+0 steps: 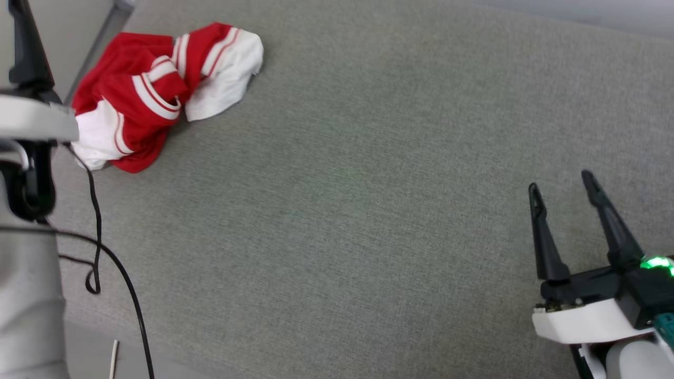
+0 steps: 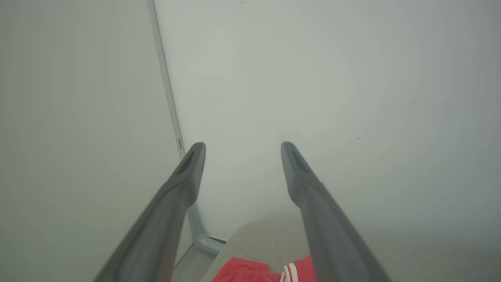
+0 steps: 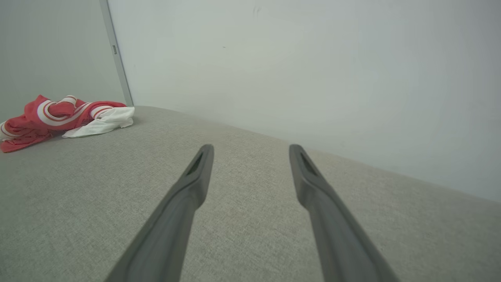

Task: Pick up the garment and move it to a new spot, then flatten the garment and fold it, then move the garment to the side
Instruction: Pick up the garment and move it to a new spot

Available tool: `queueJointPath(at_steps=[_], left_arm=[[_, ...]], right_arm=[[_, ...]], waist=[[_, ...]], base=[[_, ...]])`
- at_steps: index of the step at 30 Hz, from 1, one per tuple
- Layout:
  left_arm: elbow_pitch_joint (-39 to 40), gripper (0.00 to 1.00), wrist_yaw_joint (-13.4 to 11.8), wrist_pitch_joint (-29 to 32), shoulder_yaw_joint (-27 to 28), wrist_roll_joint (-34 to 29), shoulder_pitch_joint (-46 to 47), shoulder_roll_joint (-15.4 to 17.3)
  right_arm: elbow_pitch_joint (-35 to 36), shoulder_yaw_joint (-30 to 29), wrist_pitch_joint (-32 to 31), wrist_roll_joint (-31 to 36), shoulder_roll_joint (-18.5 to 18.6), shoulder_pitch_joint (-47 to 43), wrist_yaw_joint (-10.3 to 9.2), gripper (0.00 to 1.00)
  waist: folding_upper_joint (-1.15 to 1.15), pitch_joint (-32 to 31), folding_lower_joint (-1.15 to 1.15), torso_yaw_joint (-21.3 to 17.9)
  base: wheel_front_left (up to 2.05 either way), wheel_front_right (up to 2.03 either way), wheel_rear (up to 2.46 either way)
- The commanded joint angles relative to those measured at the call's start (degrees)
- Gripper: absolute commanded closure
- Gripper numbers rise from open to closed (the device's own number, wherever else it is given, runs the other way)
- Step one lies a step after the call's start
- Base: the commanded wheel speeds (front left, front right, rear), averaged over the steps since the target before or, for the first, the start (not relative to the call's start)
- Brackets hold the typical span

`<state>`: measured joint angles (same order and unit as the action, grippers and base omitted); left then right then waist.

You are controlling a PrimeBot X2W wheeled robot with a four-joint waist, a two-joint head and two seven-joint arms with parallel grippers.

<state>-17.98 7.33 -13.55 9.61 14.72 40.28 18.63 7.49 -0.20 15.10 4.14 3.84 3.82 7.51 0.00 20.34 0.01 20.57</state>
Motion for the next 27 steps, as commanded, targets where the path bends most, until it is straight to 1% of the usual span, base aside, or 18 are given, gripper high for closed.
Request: queueJointPath(at_steps=[1, 2, 3, 5, 9, 12, 15, 18, 22, 27], left_arm=[[-1.8, 0.00, 0.1, 1.7, -1.2, 2.2, 2.2, 1.1], [-3.5, 0.00, 0.1, 3.8, -2.2, 4.1, 3.4, 2.2], [-8.1, 0.00, 0.0, 11.2, -6.2, 9.6, 6.8, 5.5], [-10.6, 0.00, 0.1, 16.5, -8.4, 13.3, 8.8, 7.5], [-15.4, 0.00, 0.1, 30.5, -12.8, 20.9, 10.9, 9.7], [-17.4, 0.00, 0.1, 38.4, -15.4, 25.3, 11.9, 11.2], [-19.8, 0.00, 0.1, 43.2, -17.1, 28.3, 12.6, 11.9], [-22.9, 0.00, 0.1, 45.7, -18.2, 29.3, 13.6, 12.9], [-27.6, 0.00, 0.1, 49.1, -19.8, 31.1, 14.1, 12.4], [-31.9, 0.00, 0.1, 52.6, -23.5, 32.1, 13.2, 11.2]], right_arm=[[0.9, -0.1, 0.1, 0.6, 0.6, 1.1, -0.04, 0.00], [1.4, -0.1, 0.1, 0.7, 0.7, 1.2, -0.04, 0.00], [2.9, -0.1, 0.1, 1.0, 1.2, 2.1, -0.04, 0.00], [3.7, -0.1, 0.1, 1.0, 1.5, 2.6, -0.04, 0.00], [5.1, -0.1, 0.1, 1.3, 2.2, 3.1, -0.04, 0.00], [5.9, -0.3, 0.1, 1.4, 2.6, 3.4, -0.04, 0.00], [6.3, -0.4, 0.1, 1.7, 3.0, 3.8, -0.04, 0.00], [6.7, -0.3, 0.1, 1.9, 3.2, 4.5, -0.04, 0.00], [6.9, -0.2, 0.1, 1.9, 3.5, 5.0, -0.04, 0.00], [7.2, -0.4, 0.1, 2.0, 3.6, 5.7, -0.04, 0.00]], waist=[[0.00, 2.3, -0.01, -1.2], [0.00, 2.9, -0.01, -1.5], [0.00, 4.6, -0.01, -2.2], [0.00, 5.6, -0.01, -2.7], [0.00, 7.5, -0.01, -3.4], [0.00, 8.8, -0.01, -3.9], [0.00, 10.2, -0.01, -4.3], [0.00, 11.6, -0.01, -4.9], [0.00, 13.3, -0.01, -5.6], [0.00, 14.3, -0.01, -6.0]], base=[[0.00, 0.00, 0.00], [0.00, 0.00, 0.00], [0.00, 0.00, 0.00], [0.00, 0.00, 0.00], [0.00, 0.00, 0.00], [0.00, 0.00, 0.00], [0.00, 0.00, 0.00], [0.00, 0.00, 0.00], [0.00, 0.00, 0.00], [0.00, 0.00, 0.00]])
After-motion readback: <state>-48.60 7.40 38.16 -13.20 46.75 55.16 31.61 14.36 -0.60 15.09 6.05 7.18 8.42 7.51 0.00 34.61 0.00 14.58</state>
